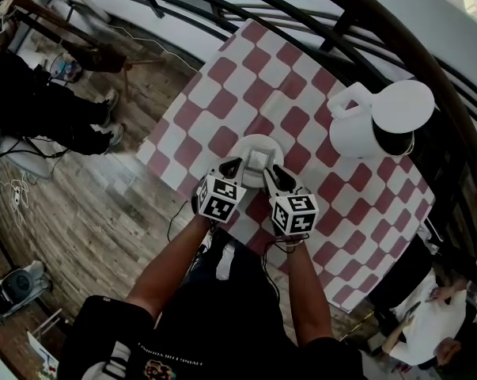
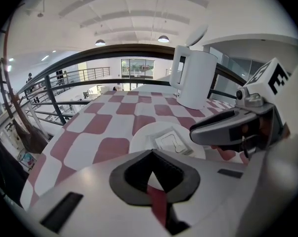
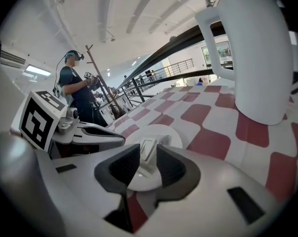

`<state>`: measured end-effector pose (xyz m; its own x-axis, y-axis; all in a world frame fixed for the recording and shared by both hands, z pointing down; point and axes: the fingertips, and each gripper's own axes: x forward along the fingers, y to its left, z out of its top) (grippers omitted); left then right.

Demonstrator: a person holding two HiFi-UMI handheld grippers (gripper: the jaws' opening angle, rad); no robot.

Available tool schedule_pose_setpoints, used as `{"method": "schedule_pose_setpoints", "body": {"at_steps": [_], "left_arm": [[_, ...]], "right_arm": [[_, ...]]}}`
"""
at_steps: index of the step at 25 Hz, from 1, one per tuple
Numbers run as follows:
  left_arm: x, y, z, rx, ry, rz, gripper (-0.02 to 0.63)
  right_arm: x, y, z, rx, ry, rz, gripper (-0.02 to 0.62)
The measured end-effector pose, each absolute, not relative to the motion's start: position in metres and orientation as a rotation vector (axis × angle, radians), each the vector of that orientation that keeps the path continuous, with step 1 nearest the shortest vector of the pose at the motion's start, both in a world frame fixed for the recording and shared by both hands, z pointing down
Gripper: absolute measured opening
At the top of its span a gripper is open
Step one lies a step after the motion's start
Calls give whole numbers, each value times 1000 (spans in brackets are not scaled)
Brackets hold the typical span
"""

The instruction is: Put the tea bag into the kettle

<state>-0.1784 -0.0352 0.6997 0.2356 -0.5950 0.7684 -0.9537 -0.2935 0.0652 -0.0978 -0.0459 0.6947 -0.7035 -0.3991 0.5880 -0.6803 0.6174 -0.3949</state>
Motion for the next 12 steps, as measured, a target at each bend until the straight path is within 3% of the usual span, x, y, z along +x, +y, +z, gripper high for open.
{"method": "schedule_pose_setpoints", "body": {"at_steps": [12], "left_arm": [[-169,-34,720,1938,-1365,907,-2]], "right_arm": [[-102,-41,716,774,-2306,835,109]]}}
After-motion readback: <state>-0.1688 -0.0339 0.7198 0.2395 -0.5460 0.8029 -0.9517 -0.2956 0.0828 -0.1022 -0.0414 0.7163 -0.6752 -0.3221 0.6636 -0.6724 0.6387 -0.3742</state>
